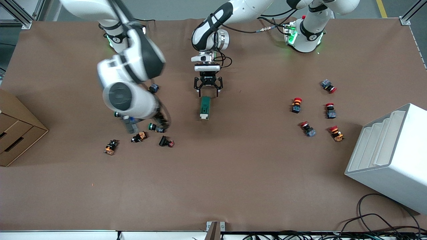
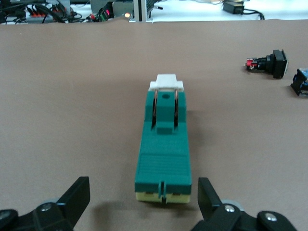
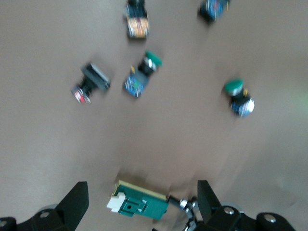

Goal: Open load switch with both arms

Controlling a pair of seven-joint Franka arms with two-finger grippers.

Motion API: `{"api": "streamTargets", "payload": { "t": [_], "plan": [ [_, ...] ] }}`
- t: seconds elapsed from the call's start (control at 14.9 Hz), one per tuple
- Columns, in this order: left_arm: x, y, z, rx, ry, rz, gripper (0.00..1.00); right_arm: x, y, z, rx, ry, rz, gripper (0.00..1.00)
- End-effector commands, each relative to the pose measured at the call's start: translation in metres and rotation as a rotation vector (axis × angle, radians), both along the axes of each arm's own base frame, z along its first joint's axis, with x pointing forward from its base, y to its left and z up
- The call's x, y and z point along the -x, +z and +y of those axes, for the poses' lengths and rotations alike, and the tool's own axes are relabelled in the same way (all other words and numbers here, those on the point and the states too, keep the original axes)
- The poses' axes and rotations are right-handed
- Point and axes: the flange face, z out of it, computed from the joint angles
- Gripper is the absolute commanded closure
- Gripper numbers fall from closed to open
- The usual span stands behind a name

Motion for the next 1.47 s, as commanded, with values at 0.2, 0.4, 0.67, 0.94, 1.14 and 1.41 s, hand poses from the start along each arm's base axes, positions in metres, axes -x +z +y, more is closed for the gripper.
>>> {"api": "streamTargets", "payload": {
  "t": [0.2,0.4,0.67,0.94,1.14,1.41],
  "plan": [
    [0.006,-0.010,-0.007,0.004,-0.037,-0.053,0.01,0.026,-0.092,0.074,0.044,-0.194,0.026,0.00],
    [0.009,-0.018,-0.007,-0.006,-0.046,-0.057,0.01,0.039,-0.111,0.094,0.055,-0.210,0.027,0.00],
    [0.011,-0.023,-0.007,-0.011,-0.050,-0.058,0.01,0.035,-0.131,0.095,0.049,-0.248,0.009,0.00],
    [0.008,-0.021,-0.014,0.002,-0.035,-0.056,0.00,0.030,-0.153,0.094,0.041,-0.265,-0.014,0.00],
    [0.008,-0.027,-0.012,-0.006,-0.038,-0.054,0.00,0.030,-0.162,0.095,0.039,-0.267,-0.017,0.00],
    [0.007,-0.026,-0.015,0.000,-0.037,-0.057,0.00,0.038,-0.163,0.101,0.048,-0.263,0.005,0.00]
  ]
}}
